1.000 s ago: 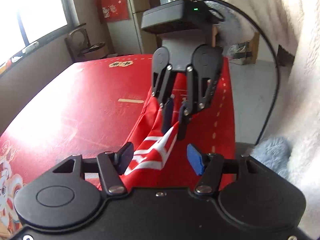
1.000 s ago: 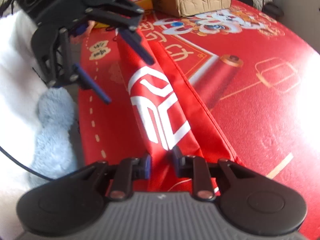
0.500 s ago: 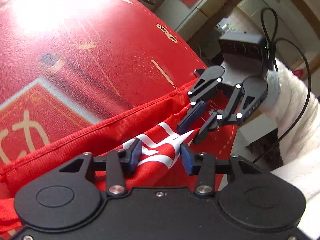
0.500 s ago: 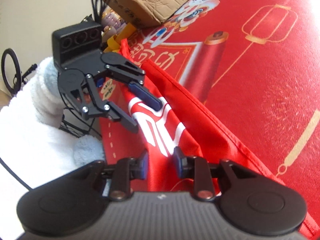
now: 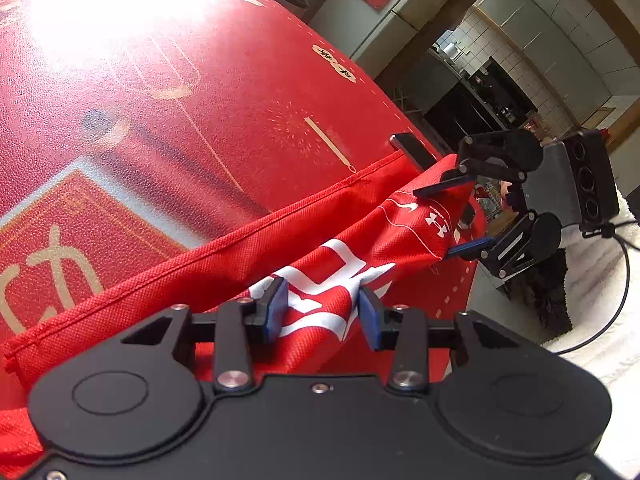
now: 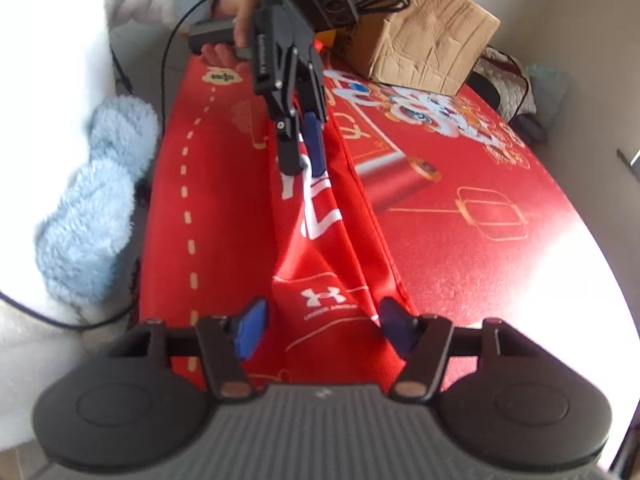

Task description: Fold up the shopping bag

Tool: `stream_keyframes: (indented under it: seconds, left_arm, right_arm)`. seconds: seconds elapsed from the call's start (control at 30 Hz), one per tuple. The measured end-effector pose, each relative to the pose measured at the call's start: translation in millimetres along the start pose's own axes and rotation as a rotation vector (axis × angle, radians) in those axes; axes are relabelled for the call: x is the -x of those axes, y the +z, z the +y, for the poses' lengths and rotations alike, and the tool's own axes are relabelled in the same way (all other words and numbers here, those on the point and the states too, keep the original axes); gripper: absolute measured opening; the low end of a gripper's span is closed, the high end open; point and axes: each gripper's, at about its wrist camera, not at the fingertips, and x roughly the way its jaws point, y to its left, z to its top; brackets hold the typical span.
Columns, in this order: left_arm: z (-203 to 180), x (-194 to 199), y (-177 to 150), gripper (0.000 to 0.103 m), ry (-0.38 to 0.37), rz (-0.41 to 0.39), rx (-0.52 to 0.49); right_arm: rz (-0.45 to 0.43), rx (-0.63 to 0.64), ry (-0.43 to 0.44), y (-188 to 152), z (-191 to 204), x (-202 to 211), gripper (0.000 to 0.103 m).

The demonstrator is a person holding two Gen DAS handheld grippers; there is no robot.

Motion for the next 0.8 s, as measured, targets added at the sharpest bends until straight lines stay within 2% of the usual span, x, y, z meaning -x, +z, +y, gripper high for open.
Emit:
stream_keyframes:
  seconds: [0.07, 0.13, 0.17, 0.2, 0.23, 0.47, 0.57, 0.67, 0.7, 0.77, 0.8]
  left_arm:
    - [2, 0, -1, 0.041, -0.012, -0.002, 0.002]
    - [4, 0, -2, 0.041, -0.020, -0.005, 0.002]
    - [4, 0, -2, 0.041, -0.024, -0.007, 0.001]
    - [5, 1, -3, 0.041, -0.030, -0.010, 0.004]
    - [7, 2, -4, 0.041, -0.037, -0.014, 0.010]
    - [14, 6, -9, 0.041, -0.081, -0.030, 0.029]
    - [15, 6, -6, 0.041, -0.089, -0.022, 0.032]
    - [18, 4, -3, 0.041, -0.105, -0.019, 0.042]
    - [19, 4, -3, 0.040, -0.113, -0.019, 0.048]
    - [21, 4, -3, 0.040, -0.122, -0.021, 0.052]
    - [22, 4, -3, 0.040, -0.124, -0.024, 0.052]
  right_arm:
    - [0.040, 0.087, -0.040, 1, 13, -6, 0.050]
    - [0.084, 0.228, -0.080, -1, 29, -10, 0.050]
    - [0.093, 0.260, -0.093, 0, 31, -12, 0.048]
    - [0.104, 0.291, -0.113, 0, 33, -12, 0.038]
    - [0.113, 0.321, -0.132, 1, 35, -12, 0.037]
    - [0.168, 0.384, -0.165, -3, 46, -20, 0.037]
    - [0.191, 0.231, -0.110, 5, 29, -25, 0.036]
    - [0.199, -0.138, 0.046, 11, -20, -28, 0.036]
    - [0.207, -0.290, 0.124, 9, -42, -31, 0.036]
    - [0.220, -0.476, 0.219, -1, -70, -37, 0.036]
    - [0.228, -0.613, 0.278, -9, -87, -41, 0.035]
